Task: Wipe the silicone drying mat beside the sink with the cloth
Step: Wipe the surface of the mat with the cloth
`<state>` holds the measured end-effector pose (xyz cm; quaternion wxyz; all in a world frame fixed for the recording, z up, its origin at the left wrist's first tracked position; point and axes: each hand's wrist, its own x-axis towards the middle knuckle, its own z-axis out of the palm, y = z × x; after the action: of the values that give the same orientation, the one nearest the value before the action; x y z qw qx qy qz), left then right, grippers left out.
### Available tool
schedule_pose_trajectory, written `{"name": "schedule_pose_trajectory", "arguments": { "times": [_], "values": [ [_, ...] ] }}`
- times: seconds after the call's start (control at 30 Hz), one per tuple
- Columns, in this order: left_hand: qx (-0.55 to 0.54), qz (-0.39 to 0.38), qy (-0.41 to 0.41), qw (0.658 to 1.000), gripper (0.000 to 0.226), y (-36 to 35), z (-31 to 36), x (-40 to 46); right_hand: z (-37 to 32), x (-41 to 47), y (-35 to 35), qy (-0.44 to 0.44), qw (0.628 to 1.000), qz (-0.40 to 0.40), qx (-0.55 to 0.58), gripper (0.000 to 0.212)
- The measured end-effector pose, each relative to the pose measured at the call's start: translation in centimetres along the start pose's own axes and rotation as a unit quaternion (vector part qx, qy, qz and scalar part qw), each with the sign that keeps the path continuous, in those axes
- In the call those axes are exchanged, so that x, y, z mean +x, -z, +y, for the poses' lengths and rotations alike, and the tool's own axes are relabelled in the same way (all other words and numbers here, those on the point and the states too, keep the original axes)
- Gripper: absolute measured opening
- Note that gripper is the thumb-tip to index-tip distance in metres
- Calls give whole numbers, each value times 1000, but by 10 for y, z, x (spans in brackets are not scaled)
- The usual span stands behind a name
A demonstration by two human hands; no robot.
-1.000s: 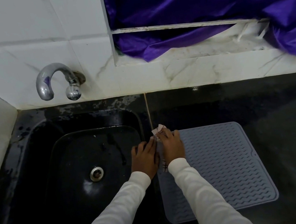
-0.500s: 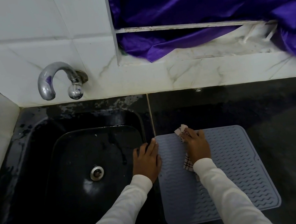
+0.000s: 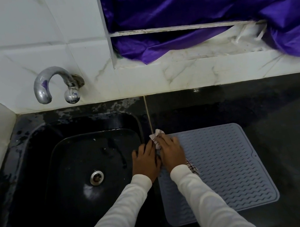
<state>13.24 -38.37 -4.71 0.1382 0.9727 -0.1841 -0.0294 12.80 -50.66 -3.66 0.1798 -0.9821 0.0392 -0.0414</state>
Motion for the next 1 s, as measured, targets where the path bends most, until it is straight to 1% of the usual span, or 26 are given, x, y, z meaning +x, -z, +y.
{"name": "schedule_pose_trajectory", "arguments": {
  "times": [0.07,0.13,0.27,0.4,0.57,0.67,0.83,0.9,1.0],
  "values": [
    [7,1,1,1000,56,0,1,-2,-6,-4,4,-13,999,-14,-42,58],
    [12,-2,9,1000,56,1,4,-1,-5,-6,8,4,995,-29,-93,57],
    [48,-46,0,998,59,6,4,1,12,-6,20,-13,989,-50,-140,54],
    [62,-64,-2,996,61,8,7,0,46,-6,37,-56,989,-78,-110,47],
    [62,-79,17,995,62,7,12,-1,82,-1,60,-87,987,-96,-90,48],
    [60,-82,26,994,64,9,19,-1,102,0,70,-101,986,-92,-94,49],
    [67,-73,42,994,65,9,25,1,145,-1,87,-138,981,-106,-81,47],
    [69,-82,51,993,65,10,28,2,152,0,90,-154,979,-109,-81,47],
    [76,-90,57,991,65,12,31,5,155,0,87,-152,980,-95,-83,46]
  ]
}}
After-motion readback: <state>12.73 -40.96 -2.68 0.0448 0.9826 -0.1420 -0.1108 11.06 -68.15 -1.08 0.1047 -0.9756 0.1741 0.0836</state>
